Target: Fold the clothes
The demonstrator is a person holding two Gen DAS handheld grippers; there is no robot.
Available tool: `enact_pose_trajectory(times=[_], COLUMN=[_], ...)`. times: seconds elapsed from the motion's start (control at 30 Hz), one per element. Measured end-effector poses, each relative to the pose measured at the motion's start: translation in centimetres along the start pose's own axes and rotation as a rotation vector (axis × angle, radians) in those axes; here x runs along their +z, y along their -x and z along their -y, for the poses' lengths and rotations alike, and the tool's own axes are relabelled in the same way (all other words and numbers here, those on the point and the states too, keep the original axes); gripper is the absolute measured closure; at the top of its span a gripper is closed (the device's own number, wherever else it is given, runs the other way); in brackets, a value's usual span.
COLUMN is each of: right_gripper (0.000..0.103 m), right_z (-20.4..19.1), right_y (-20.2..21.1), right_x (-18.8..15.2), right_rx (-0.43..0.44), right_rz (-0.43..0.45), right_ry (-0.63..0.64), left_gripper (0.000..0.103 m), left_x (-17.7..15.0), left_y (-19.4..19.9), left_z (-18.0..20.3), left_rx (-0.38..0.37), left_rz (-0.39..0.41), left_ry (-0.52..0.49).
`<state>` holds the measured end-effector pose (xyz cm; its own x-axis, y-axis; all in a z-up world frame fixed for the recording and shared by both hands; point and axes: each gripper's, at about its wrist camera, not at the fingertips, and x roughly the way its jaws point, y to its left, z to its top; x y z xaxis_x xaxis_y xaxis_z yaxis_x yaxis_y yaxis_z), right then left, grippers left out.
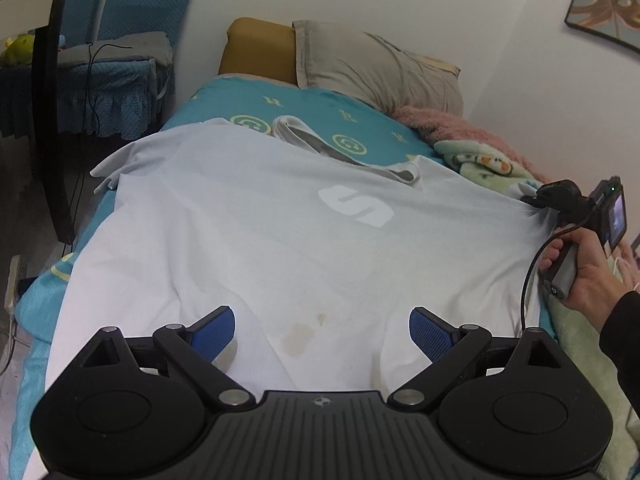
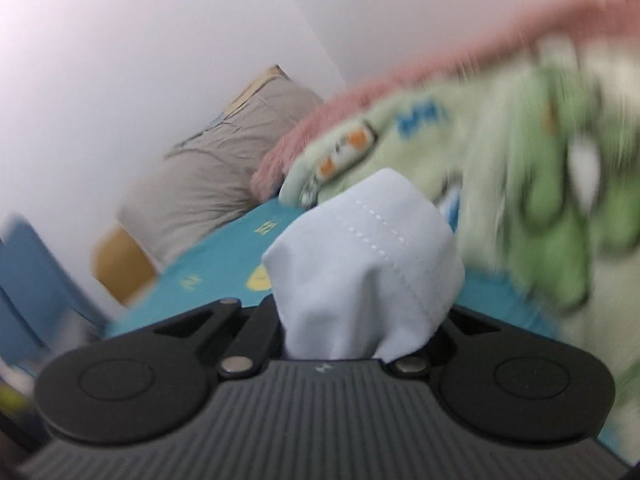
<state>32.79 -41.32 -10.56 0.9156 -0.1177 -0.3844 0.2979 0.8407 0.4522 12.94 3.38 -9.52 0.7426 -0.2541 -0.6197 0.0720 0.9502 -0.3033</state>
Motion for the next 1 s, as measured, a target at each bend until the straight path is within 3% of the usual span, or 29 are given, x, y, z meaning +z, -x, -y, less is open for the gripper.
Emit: enact_pose_trajectory(times=[0.2,0.3,0.4,0.53,0.67,0.7,0.73,0.77,0.8,0.83,1.0], right_gripper=[0.095,0.095,0.095,0.094,0.092,0.083,0.066,0.059,0.037,0.022,0.019], right_z=[-10.5,-17.0,-22.3,-26.3,-26.4,-26.0,-25.6,-25.1,-24.7,-24.3,-23.2], right_y=[4.4,4.4,3.7,2.2,0.6,0.6,0.6,0.6,0.6,0.6,5.0], right_x=[-1.9,-6.3,-12.3,-19.6,-21.4,-20.9,-20.4,-19.9,-19.4,-18.9,-14.5], right_rx=[-0.183,-0.180,-0.104,-0.003,0.053,0.083,0.113,0.143,0.172,0.201,0.342], right_rz=[0.176,0.212,0.179,0.088,-0.056,-0.094,-0.132,-0.170,-0.207,-0.244,-0.296], right_ry=[0.425,0.699,0.914,1.065,0.997,0.945,0.893,0.840,0.787,0.734,0.540], left_gripper=[0.007,0.007,0.007,0.007,0.007,0.007,0.007,0.007,0.007,0.007,0.007], left_x=[0.7,1.4,2.0,2.4,2.3,2.3,2.2,2.2,2.1,2.1,1.7], left_y=[1.8,2.4,2.8,2.3,1.4,1.2,1.0,0.8,0.6,0.5,0.4], left_z=[-0.7,-1.7,-3.0,-5.2,-6.9,-7.0,-7.1,-7.2,-7.1,-7.1,-6.2], left_rx=[0.057,0.086,0.112,0.136,0.144,0.144,0.142,0.138,0.133,0.129,0.113], left_rz=[0.054,0.066,0.073,0.047,0.011,0.005,0.000,-0.007,-0.013,-0.020,-0.028], left_ry=[-0.011,0.003,0.028,0.090,0.139,0.143,0.145,0.147,0.146,0.145,0.112])
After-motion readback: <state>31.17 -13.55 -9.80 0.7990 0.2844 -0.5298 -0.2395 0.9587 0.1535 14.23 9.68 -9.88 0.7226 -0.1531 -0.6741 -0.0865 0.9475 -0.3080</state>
